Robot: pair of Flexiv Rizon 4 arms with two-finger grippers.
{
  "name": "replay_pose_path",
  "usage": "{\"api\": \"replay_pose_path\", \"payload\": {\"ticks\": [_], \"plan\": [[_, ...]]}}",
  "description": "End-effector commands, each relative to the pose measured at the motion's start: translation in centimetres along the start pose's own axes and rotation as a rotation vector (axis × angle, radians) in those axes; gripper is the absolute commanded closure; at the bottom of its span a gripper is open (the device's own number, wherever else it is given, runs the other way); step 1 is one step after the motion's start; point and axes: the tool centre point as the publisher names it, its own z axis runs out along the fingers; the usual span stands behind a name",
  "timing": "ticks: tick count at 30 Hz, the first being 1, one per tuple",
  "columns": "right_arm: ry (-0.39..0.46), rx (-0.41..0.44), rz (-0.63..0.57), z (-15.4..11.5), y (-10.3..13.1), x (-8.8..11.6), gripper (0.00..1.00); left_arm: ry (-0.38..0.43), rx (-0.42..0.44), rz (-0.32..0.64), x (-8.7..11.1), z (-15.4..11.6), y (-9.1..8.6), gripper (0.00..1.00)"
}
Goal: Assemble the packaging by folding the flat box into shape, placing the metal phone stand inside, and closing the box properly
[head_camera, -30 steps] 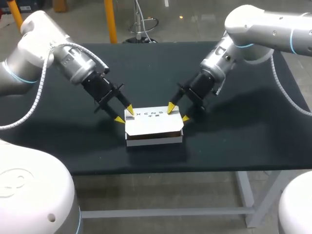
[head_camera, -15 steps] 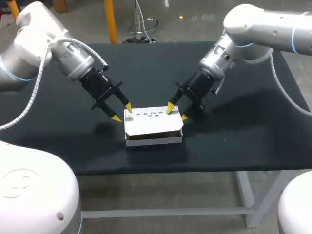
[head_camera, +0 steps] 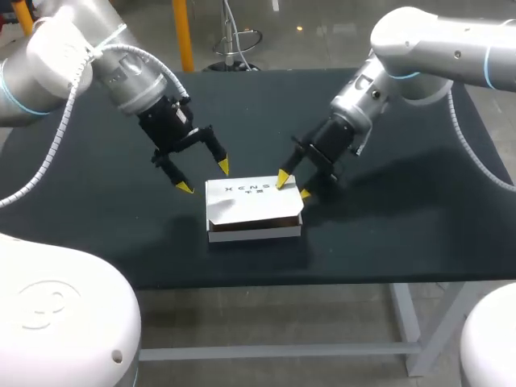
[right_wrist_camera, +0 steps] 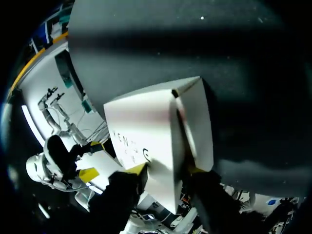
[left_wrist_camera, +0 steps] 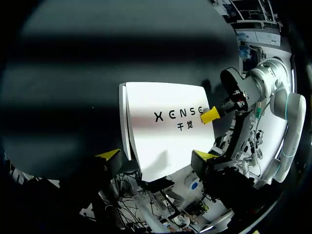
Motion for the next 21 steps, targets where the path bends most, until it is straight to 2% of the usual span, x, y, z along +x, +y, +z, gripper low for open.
{"api": "replay_pose_path", "payload": {"ticks": [1,4,7,8,10,12,21], "plan": [[-0.001,-0.001,0.0,0.0,0.0,0.0,0.51,-0.1,0.119,0.098,1.0,-0.9,1.0,0.0],[-0.001,-0.001,0.0,0.0,0.0,0.0,0.51,-0.159,0.17,0.245,1.2,-1.1,1.3,0.0],[-0.001,-0.001,0.0,0.0,0.0,0.0,0.51,-0.22,0.17,0.405,1.5,-1.3,1.9,0.0],[-0.001,-0.001,0.0,0.0,0.0,0.0,0.51,-0.261,0.161,0.484,1.7,-1.2,2.3,0.0],[-0.001,-0.001,0.0,0.0,0.0,0.0,0.51,-0.315,0.107,0.619,2.1,-1.5,2.7,0.0],[-0.001,-0.001,0.0,0.0,0.0,0.0,0.51,-0.424,-0.01,0.821,2.2,-1.5,3.2,0.0],[-0.001,-0.001,0.0,0.0,0.0,0.0,0.52,-0.424,-0.01,0.821,2.2,-1.5,3.2,0.0]]}}
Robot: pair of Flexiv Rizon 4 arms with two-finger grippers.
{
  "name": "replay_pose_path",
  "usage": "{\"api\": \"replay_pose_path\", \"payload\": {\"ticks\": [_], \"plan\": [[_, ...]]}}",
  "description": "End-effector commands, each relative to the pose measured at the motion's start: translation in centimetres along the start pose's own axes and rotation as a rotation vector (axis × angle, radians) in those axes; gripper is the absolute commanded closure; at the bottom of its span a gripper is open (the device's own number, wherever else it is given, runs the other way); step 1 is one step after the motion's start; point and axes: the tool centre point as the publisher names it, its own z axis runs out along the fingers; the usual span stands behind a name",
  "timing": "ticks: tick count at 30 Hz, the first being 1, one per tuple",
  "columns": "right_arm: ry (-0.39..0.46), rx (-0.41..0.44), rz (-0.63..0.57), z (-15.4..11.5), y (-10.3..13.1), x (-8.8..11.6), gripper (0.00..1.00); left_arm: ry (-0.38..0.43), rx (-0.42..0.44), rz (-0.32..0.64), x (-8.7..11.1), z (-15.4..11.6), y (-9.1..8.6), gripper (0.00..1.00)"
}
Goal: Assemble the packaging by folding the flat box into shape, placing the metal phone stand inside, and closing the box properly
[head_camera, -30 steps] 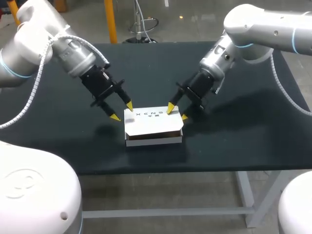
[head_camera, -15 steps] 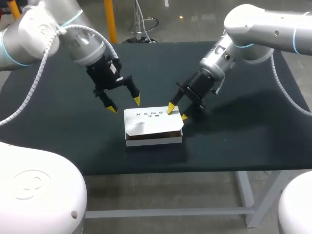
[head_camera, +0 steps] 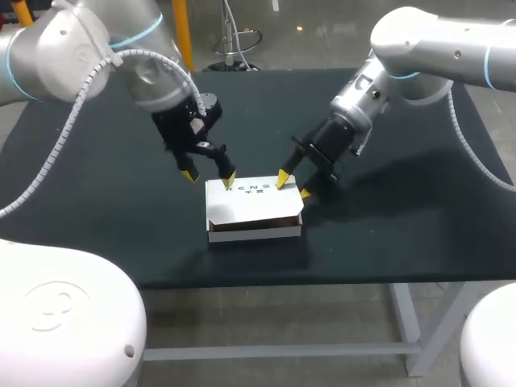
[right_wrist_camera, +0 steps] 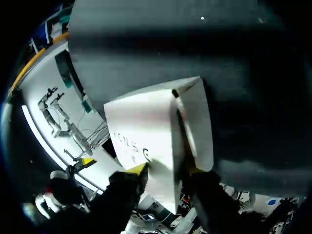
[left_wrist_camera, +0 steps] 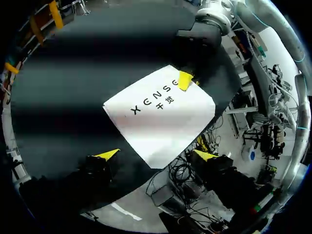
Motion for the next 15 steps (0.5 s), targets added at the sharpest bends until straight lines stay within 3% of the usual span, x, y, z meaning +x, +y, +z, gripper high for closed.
{"api": "replay_pose_path", "payload": {"ticks": [1,4,11,15], "plan": [[-0.001,0.0,0.0,0.0,0.0,0.0,0.52,-0.11,-0.095,0.225,0.3,-0.3,-0.6,0.0],[-0.001,0.0,0.0,0.0,0.0,0.0,0.52,-0.11,-0.095,0.225,0.3,-0.3,-0.6,0.0],[-0.001,0.0,0.0,0.0,0.0,0.0,0.53,-0.145,-0.084,0.527,-0.5,1.2,-0.6,0.0],[-0.001,0.0,0.0,0.0,0.0,0.0,0.53,-0.141,-0.101,0.595,-0.2,2.0,-0.5,0.0]]}}
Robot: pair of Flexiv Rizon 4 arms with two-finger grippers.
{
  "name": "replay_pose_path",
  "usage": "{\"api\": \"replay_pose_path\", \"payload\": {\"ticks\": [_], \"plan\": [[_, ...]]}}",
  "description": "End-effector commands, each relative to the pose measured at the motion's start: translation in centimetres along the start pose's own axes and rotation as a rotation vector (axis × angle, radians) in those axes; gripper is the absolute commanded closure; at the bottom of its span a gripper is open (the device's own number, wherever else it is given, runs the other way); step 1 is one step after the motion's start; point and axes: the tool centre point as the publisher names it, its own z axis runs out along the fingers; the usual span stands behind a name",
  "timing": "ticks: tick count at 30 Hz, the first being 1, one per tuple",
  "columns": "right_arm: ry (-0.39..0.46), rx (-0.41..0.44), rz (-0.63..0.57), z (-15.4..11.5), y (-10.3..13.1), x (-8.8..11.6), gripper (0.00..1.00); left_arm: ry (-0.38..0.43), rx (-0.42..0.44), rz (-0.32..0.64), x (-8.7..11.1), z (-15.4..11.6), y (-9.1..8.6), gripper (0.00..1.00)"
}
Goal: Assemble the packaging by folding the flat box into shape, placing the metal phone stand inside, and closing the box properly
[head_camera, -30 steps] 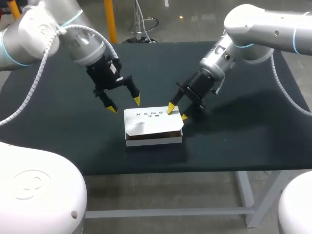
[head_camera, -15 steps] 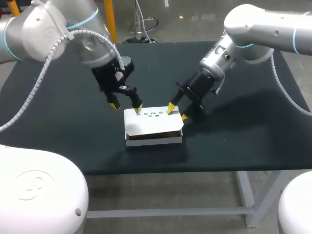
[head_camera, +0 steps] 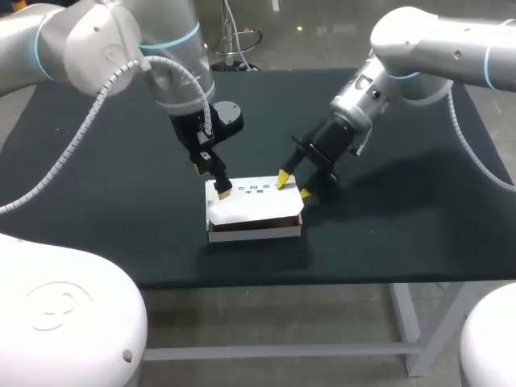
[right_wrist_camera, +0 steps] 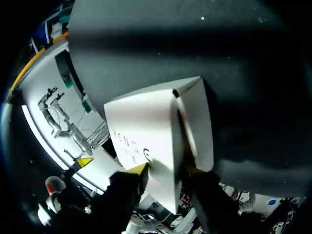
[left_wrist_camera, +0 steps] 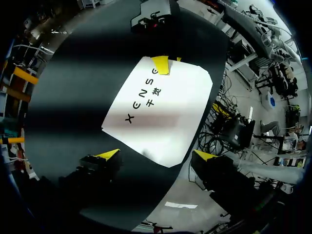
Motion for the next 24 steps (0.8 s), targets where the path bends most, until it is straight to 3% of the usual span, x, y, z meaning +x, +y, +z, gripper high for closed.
{"api": "replay_pose_path", "payload": {"ticks": [1,10,17,20,24], "plan": [[-0.001,0.0,0.0,0.0,0.0,-0.1,0.53,-0.032,-0.009,0.142,0.5,1.0,-0.4,0.0],[-0.001,0.0,0.0,0.0,0.0,-0.1,0.53,-0.037,0.001,0.218,1.4,2.4,-0.4,0.0],[-0.001,0.0,0.0,0.0,0.0,-0.1,0.54,-0.06,0.022,0.237,1.6,3.8,-0.6,0.17],[-0.001,0.0,0.0,0.0,0.0,-0.1,0.54,-0.069,0.024,0.247,1.7,4.2,-0.8,0.19],[-0.001,0.0,0.0,0.0,0.0,-0.1,0.54,-0.073,0.02,0.248,1.4,4.6,-1.2,0.34]]}}
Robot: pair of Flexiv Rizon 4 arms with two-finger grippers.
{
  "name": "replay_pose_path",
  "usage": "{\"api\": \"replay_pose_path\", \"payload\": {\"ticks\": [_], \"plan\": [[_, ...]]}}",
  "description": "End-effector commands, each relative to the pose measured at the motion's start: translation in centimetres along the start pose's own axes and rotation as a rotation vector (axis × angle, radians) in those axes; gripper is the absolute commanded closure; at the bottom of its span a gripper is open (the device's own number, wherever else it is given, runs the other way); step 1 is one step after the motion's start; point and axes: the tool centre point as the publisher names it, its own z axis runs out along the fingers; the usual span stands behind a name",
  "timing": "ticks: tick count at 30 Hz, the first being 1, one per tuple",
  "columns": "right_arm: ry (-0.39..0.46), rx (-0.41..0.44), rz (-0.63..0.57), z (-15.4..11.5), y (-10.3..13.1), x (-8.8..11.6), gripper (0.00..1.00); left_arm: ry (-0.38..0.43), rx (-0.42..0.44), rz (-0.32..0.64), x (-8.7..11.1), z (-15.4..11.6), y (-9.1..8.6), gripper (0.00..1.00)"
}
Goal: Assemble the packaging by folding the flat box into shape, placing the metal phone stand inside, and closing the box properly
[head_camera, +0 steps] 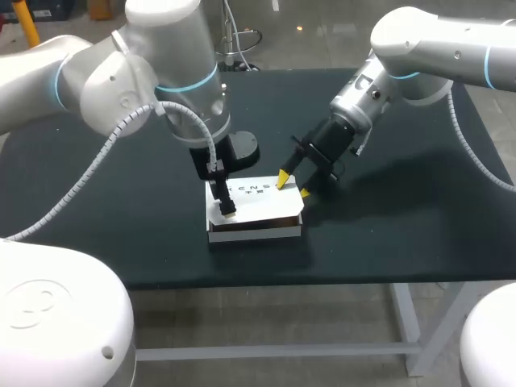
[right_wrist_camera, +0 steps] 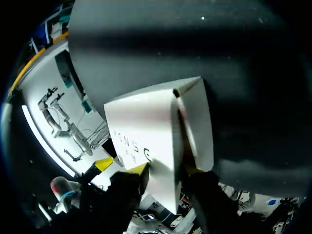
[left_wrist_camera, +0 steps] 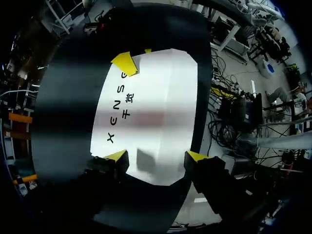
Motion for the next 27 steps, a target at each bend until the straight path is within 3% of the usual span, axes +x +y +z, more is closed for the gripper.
{"api": "replay_pose_path", "payload": {"ticks": [1,4,7,27], "plan": [[-0.001,0.0,0.0,0.0,0.0,-0.1,0.54,-0.005,-0.005,-0.004,-0.1,0.5,-0.3,0.38],[-0.001,0.0,0.0,0.0,0.0,-0.1,0.55,-0.003,-0.003,-0.005,-0.4,0.7,-0.4,0.5],[-0.001,0.0,0.0,0.0,0.0,-0.1,0.55,-0.001,-0.003,-0.003,-0.6,1.0,-0.5,0.53],[-0.001,0.0,0.0,0.0,0.0,-0.1,0.56,-0.065,-0.006,-0.002,1.4,1.3,-0.1,0.42]]}}
